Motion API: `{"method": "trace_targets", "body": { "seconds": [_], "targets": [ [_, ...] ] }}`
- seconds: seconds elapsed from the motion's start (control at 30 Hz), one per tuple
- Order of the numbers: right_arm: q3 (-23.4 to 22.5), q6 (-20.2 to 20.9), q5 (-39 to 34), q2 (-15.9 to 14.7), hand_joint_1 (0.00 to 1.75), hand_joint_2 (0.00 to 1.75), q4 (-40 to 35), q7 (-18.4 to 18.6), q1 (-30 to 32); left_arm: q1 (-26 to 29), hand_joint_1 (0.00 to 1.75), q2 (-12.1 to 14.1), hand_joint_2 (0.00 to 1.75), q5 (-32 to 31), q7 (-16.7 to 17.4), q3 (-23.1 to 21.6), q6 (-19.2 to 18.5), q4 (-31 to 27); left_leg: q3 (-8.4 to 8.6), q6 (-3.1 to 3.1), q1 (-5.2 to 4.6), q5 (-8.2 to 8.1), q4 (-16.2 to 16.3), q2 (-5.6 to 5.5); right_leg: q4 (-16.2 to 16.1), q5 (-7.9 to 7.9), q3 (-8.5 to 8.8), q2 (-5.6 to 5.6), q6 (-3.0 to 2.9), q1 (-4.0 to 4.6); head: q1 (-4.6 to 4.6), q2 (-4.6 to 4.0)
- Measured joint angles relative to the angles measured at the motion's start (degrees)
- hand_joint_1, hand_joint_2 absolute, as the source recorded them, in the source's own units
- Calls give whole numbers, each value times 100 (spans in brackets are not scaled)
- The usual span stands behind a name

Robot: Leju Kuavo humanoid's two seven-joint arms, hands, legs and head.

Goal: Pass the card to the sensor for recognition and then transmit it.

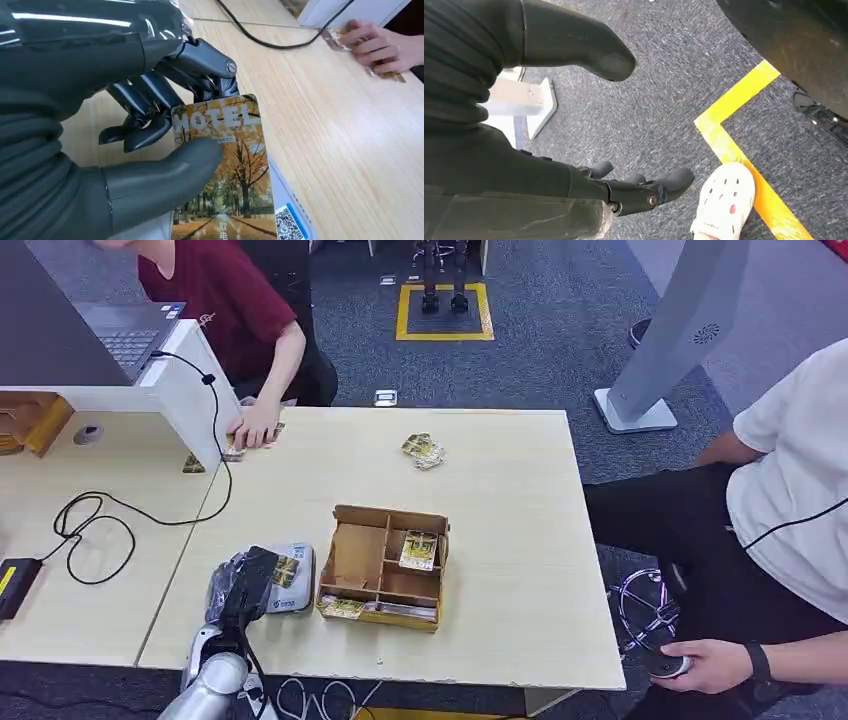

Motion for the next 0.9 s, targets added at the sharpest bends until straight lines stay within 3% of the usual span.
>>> {"method": "trace_targets", "body": {
  "seconds": [0.6,0.73,0.8,0.9],
  "targets": [
    [2,-42,2,0,0,175,0,-11,0,-35,175,-173,175,-618,-13,197,13,542,30,4,-2,3,-2,-19,0,-1,40,-28,1,0,0,0],
    [2,-59,0,0,0,175,0,-17,0,8,175,-208,175,-344,-204,232,-254,367,35,5,-2,5,-2,-21,0,0,44,-30,1,0,-2,0],
    [4,-74,0,0,0,175,0,-20,5,75,175,-216,175,141,-437,232,-600,23,32,3,-1,9,-2,-25,0,0,40,-32,1,0,0,0],
    [4,-74,0,0,0,175,0,-28,3,118,175,-221,175,720,-455,229,-833,-556,26,6,-2,11,-1,-25,0,1,34,-33,1,0,0,0]
  ]
}}
